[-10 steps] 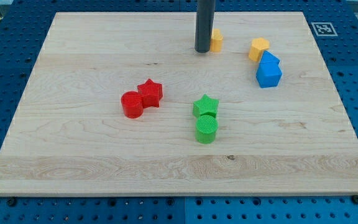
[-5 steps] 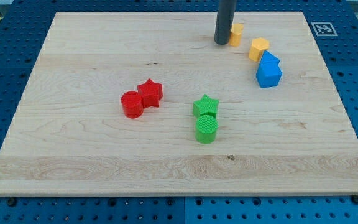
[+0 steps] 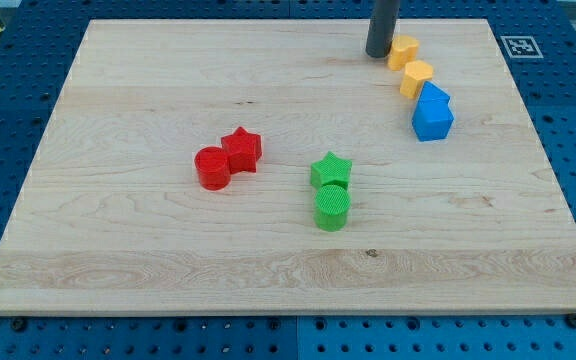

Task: Move the yellow heart above to the yellow hexagon

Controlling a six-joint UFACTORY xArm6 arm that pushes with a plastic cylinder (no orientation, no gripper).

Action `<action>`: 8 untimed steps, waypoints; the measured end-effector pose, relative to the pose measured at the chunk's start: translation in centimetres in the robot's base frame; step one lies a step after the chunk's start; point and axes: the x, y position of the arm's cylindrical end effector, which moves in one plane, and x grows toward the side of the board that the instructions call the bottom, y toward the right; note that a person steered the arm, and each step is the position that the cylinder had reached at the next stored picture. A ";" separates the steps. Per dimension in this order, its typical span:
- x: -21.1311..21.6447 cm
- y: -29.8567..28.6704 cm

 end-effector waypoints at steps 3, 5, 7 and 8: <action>-1.0 -0.2; -2.6 -0.1; -1.0 3.6; -1.0 3.6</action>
